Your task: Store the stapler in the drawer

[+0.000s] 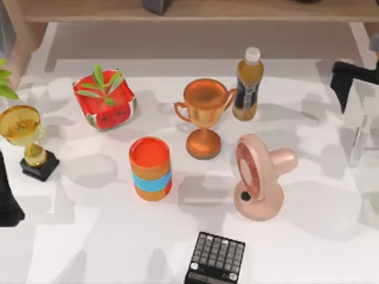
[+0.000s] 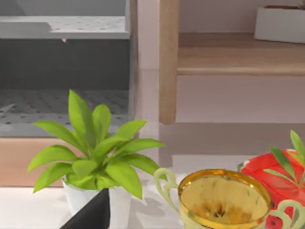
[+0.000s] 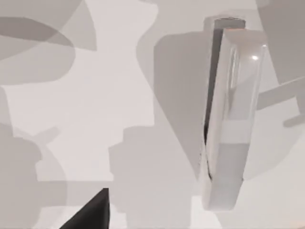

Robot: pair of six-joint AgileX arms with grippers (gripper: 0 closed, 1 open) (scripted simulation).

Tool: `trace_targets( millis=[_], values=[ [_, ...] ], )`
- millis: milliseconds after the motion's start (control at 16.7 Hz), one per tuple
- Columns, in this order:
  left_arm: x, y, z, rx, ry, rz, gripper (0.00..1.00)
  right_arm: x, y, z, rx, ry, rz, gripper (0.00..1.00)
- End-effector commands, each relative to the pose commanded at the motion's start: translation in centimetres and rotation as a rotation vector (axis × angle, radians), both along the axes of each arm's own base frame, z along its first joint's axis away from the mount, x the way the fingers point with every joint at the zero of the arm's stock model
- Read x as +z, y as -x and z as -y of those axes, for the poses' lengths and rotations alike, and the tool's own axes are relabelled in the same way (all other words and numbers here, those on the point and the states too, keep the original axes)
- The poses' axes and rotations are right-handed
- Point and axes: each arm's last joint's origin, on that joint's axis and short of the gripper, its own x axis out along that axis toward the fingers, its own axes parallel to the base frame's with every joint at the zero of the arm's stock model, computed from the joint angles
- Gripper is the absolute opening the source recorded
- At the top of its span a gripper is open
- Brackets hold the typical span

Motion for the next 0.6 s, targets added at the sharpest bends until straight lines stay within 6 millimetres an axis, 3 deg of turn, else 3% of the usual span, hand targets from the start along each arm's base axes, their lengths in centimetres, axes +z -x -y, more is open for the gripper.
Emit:
trace_targets(
  millis=[420, 600],
  values=[
    [0.0, 0.0, 0.0, 0.000, 0.000, 0.000, 1.00, 0.0, 0.0, 0.0, -0.003, 0.001, -0.001, 1.00],
    [0.0, 0.0, 0.0, 0.000, 0.000, 0.000, 1.00, -2.4, -0.9, -0.7, 0.003, -0.001, -0.004, 1.00]
  ],
)
